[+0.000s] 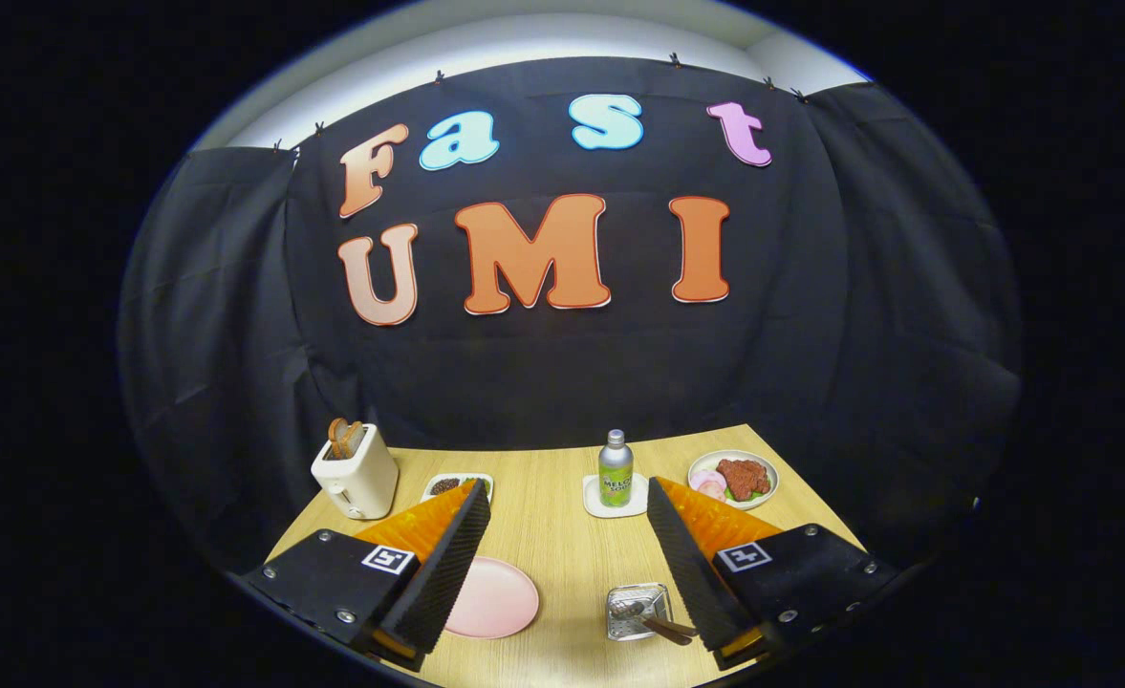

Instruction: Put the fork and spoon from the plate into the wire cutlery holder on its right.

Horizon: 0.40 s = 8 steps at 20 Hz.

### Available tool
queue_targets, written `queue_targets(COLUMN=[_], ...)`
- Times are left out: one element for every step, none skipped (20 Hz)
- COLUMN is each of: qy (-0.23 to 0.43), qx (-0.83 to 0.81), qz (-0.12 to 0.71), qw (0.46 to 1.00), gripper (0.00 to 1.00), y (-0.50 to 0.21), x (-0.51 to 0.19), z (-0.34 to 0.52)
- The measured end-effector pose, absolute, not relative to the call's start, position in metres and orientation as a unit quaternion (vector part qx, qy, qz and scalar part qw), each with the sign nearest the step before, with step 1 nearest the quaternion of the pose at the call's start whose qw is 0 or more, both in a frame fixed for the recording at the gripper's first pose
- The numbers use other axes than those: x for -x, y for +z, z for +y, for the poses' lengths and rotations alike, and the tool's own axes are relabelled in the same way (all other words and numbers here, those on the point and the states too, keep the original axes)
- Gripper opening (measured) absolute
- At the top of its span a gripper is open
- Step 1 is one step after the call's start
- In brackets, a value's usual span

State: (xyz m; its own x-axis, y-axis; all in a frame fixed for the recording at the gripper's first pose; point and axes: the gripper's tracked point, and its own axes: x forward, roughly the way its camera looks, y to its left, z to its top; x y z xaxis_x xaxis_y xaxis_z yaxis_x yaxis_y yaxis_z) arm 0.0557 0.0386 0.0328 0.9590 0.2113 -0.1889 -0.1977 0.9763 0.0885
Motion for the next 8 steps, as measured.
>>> queue_targets(qy=[0.104, 0.105, 0.104, 0.103, 0.103, 0.104, 0.105, 0.105], qx=[-0.037, -0.039, -0.040, -0.039, -0.039, -0.040, -0.042, -0.044], qz=[0.100, 0.101, 0.101, 0.102, 0.104, 0.106, 0.109, 0.110], qw=[0.989, 0.989, 0.989, 0.989, 0.989, 0.988, 0.988, 0.987], gripper=[0.99, 0.99, 0.99, 0.99, 0.99, 0.99, 0.99, 0.99], y=[0.0324, 0.0323, 0.0325, 0.0310, 0.0300, 0.0285, 0.0269, 0.0278], x=[-0.0547, -0.0541, -0.0532, -0.0521, -0.0509, -0.0496, -0.0488, -0.0471], z=[0.0405, 0.0427, 0.0419, 0.0427, 0.0430, 0.0449, 0.0452, 0.0462])
